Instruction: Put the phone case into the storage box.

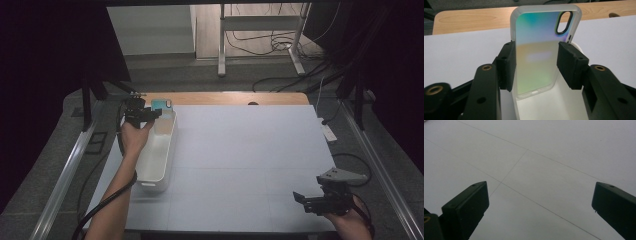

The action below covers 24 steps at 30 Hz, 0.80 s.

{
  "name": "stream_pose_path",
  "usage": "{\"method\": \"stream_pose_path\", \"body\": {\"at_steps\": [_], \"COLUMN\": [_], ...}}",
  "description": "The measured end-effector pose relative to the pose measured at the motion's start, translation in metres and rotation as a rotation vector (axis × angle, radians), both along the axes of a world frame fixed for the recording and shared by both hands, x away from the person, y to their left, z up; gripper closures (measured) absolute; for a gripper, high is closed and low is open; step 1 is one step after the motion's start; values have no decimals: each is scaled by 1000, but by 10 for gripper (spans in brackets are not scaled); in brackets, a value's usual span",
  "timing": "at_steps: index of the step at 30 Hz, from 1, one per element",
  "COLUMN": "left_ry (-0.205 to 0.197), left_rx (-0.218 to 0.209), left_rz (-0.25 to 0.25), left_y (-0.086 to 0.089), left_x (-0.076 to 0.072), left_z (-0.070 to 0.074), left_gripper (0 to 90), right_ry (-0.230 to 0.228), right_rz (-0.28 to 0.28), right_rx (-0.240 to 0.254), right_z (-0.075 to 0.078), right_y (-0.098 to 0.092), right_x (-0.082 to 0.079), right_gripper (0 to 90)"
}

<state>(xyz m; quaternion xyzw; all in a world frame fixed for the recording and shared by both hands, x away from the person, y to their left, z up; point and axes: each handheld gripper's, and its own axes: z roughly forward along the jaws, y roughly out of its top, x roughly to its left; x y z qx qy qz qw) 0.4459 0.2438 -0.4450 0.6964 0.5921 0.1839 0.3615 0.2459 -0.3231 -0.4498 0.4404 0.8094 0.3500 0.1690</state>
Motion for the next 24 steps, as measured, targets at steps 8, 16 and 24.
{"method": "stream_pose_path", "body": {"at_steps": [8,16,24], "left_ry": [-7,-18,-28], "left_rx": [-4,-11,-23], "left_rz": [-17,-34,-53], "left_y": [1,4,5], "left_x": [-3,-5,-8], "left_z": [2,3,4], "left_gripper": [422,365,300], "right_ry": [1,0,0], "right_rz": [1,2,2], "right_rx": [-2,-5,-6], "right_z": [0,0,0], "right_y": [0,0,1], "right_x": [0,0,0], "right_gripper": [10,10,10]}}
